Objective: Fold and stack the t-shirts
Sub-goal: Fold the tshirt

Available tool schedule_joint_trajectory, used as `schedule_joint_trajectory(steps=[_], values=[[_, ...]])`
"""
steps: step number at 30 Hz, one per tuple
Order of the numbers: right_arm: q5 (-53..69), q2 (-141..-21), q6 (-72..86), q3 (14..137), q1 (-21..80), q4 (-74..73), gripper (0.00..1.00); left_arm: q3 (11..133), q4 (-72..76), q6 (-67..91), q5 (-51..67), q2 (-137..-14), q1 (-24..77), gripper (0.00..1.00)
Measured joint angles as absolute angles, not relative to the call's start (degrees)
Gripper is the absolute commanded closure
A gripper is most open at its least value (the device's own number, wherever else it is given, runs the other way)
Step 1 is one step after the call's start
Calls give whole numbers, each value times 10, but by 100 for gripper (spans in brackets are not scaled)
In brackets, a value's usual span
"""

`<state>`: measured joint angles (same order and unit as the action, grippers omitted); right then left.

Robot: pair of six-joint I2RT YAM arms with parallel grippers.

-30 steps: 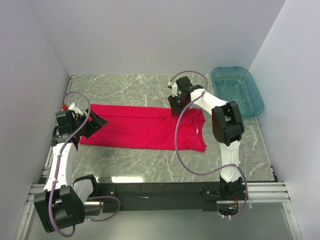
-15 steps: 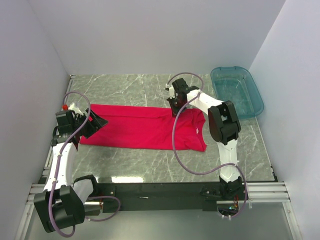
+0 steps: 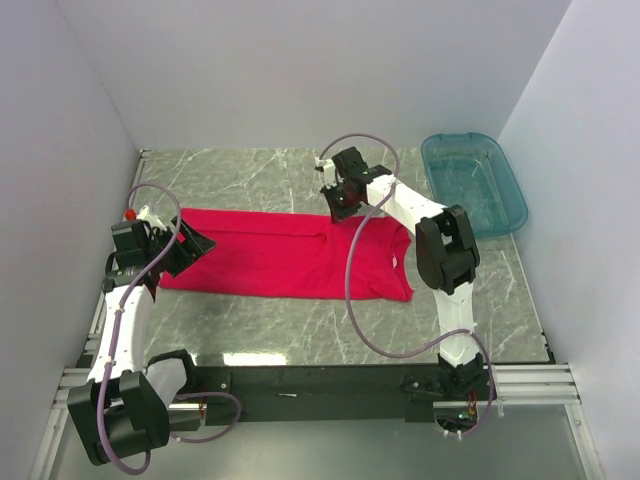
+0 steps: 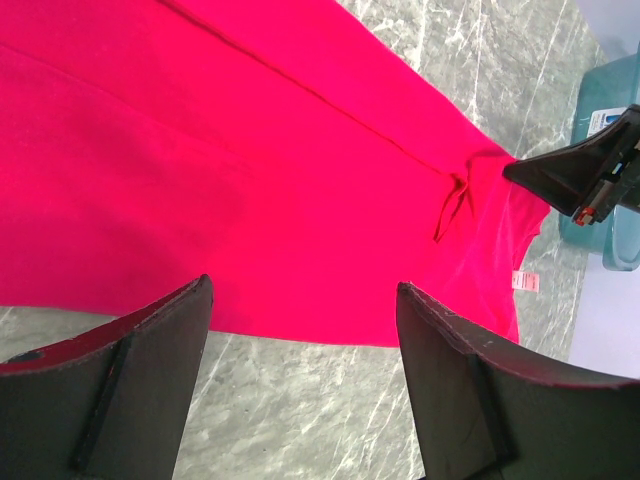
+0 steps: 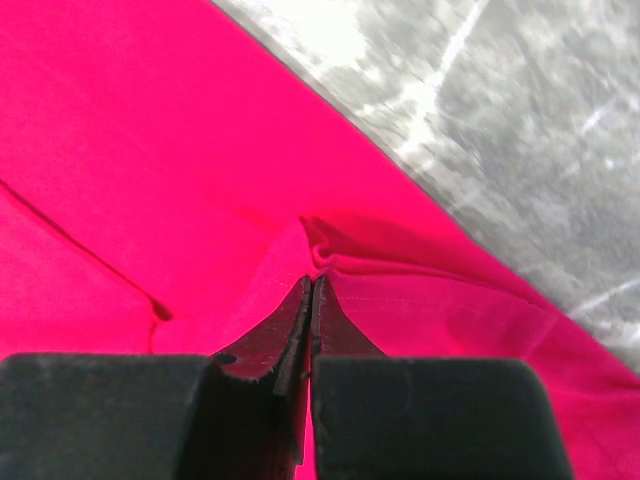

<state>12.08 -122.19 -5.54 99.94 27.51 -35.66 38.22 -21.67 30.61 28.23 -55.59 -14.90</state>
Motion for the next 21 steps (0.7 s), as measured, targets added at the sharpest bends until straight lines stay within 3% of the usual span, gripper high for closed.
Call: schedule_joint_trajectory(steps=[2, 3, 5, 6, 9, 14, 21], values=[[119, -1222, -57, 1008, 281, -358, 92, 382, -217, 306, 283, -556, -149, 21], [115, -1222, -57, 1013, 284, -360, 79, 382, -217, 306, 282, -556, -149, 21], [99, -1222, -58, 1023, 289, -364, 67, 382, -217, 306, 283, -556, -149, 21], [89, -1222, -58, 1026, 290, -364, 56, 382, -217, 306, 283, -556, -149, 21], [56, -1222, -61, 1027, 289, -357, 43, 382, -217, 306, 283, -556, -149, 21], [35, -1216, -72, 1006, 280, -350, 43, 382, -216, 306, 285, -556, -148, 21], [109, -1185, -114, 965, 227, -365, 48, 382, -216, 306, 287, -556, -145, 21]])
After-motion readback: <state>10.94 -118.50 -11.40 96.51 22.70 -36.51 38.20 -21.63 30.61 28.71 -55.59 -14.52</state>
